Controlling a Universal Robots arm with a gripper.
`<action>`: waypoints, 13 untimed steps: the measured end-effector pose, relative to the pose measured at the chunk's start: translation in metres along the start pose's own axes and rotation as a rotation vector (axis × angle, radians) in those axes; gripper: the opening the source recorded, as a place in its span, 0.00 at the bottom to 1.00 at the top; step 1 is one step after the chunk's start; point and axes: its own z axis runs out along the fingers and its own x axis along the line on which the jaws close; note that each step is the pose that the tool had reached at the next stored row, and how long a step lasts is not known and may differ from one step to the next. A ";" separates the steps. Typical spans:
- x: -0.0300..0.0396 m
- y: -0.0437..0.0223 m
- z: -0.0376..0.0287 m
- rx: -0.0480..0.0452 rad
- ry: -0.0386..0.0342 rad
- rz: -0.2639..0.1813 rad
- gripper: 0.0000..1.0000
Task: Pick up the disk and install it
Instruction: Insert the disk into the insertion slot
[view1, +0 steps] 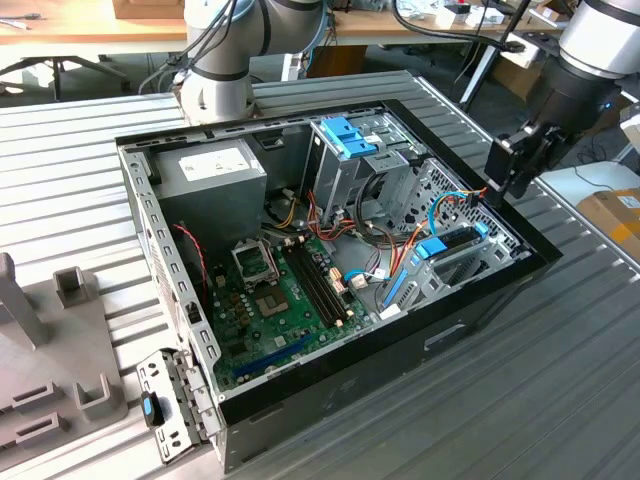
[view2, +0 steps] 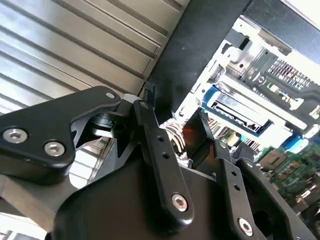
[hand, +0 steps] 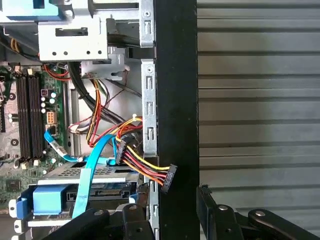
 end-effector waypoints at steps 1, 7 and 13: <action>0.0000 0.0000 0.0001 0.0014 0.0013 0.032 0.50; 0.0000 0.0000 0.0003 0.0073 0.0066 0.171 0.50; 0.0000 0.0001 0.0005 0.0110 0.0109 0.277 0.50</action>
